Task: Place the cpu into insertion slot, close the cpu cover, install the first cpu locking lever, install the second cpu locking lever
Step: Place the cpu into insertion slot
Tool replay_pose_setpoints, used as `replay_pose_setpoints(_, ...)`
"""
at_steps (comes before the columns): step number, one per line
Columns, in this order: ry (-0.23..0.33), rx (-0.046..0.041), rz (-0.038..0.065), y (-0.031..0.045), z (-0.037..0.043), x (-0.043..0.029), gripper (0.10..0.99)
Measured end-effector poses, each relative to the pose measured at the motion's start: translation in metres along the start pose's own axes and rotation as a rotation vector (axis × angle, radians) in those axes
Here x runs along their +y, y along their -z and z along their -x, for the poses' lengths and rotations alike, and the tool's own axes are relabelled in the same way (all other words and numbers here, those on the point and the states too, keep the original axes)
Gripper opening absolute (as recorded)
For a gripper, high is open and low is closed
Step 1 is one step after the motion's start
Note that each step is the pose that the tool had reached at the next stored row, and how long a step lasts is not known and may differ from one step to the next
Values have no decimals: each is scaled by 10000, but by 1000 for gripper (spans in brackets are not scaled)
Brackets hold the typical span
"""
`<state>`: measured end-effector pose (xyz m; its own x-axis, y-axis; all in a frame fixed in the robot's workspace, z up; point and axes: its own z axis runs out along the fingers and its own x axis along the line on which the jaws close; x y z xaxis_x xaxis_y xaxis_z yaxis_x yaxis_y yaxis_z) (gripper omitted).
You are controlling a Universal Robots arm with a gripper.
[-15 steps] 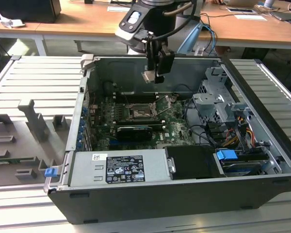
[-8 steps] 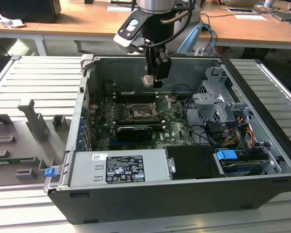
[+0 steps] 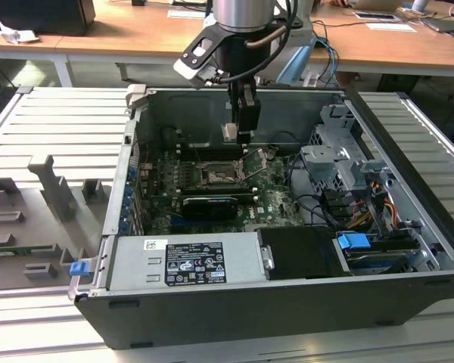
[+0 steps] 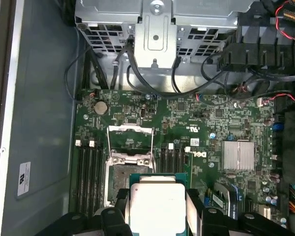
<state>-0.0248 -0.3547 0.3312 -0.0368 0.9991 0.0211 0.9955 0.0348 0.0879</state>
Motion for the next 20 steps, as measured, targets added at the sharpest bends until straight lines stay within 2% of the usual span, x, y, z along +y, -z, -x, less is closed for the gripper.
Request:
replay_pose_setpoints(5, -27, -1, -1, -66, 1, -6, 541)
replay_pose_setpoints(9, -61, -9, -2, -81, -1, -12, 541)
replay_pose_setpoints(15, -894, -89, 16, -103, 0, -16, 541)
replay_pose_setpoints(16, -924, -116, 18, -107, 0, -16, 541)
replay_pose_setpoints(20, -739, -107, 14, -131, 0, -20, 541)
